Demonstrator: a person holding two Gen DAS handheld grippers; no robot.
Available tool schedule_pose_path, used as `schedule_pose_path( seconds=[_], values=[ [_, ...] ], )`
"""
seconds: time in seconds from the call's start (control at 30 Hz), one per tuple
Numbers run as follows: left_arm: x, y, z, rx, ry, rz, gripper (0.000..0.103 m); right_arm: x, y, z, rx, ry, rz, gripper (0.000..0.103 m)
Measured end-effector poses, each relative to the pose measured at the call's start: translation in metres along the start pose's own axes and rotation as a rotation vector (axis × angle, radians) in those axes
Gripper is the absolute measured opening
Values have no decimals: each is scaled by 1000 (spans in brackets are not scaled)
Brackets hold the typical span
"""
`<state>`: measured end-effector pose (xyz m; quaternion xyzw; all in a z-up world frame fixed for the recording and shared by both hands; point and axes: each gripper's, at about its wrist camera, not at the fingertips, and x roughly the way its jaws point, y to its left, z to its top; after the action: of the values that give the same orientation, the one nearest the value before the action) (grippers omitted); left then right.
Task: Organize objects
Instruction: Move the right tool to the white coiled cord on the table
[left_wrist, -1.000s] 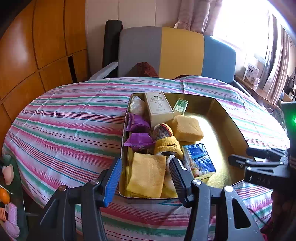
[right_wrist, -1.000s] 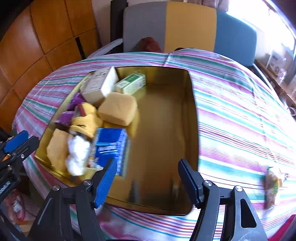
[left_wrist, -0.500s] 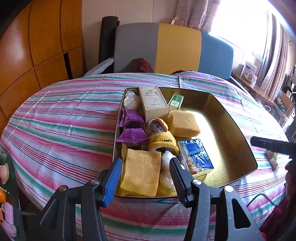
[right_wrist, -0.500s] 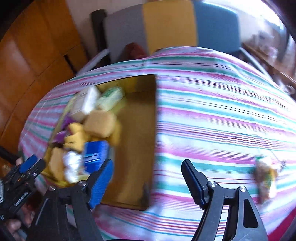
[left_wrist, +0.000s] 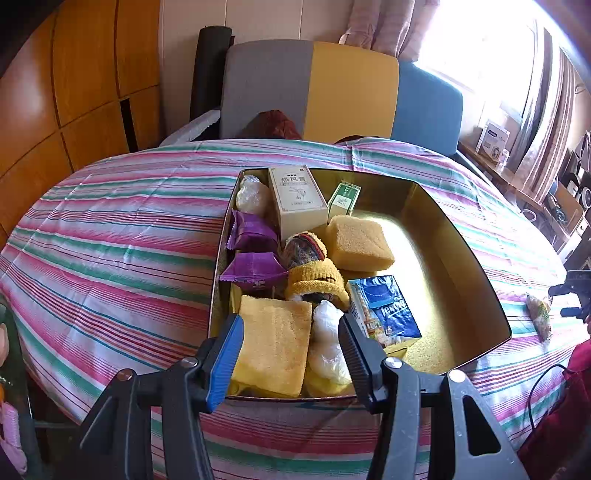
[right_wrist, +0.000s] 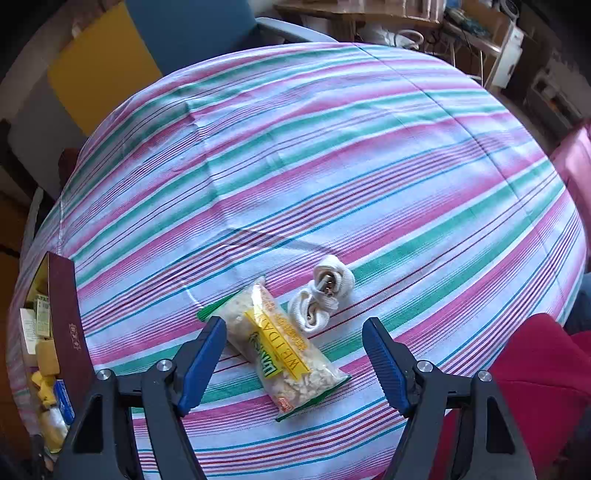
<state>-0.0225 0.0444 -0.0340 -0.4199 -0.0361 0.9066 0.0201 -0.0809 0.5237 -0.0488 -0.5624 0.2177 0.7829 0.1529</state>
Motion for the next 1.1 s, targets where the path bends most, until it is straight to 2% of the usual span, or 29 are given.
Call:
schedule_pose_path(
  seconds=[0.13,0.27,0.43,0.5,0.57,0.63,0.77,0.83,0.9,1.0,1.1],
  values=[
    [0,-1,0,5,-2,-3,54,26,3,-4,40,77,61,77],
    [0,1,2,-3,-2,3,54,44,41,-12,-37,119,136,78],
    [2,0,2,4,2,9,54,45,108,-26,-268,134,287,76],
    [1,0,2,7,4,11,54,38,125,-29,-337,108,297,76],
    [1,-1,3,11,-1,9,54,31,124,-24,-315,64,299,76],
    [0,-4,5,20,-5,5,54,20,116,-16,-253,13,253,76],
    [1,-12,9,38,-10,-10,54,1,77,2,-116,-101,45,76],
    [3,-17,10,49,-7,-18,54,-1,53,15,-49,-117,-30,76],
    [4,-23,13,61,-8,-26,54,3,37,22,7,-105,-77,76],
    [4,-32,16,75,-8,-45,54,22,25,26,12,-35,-109,75],
    [2,-44,20,105,-14,-63,54,51,19,22,7,40,-162,66]
  ],
)
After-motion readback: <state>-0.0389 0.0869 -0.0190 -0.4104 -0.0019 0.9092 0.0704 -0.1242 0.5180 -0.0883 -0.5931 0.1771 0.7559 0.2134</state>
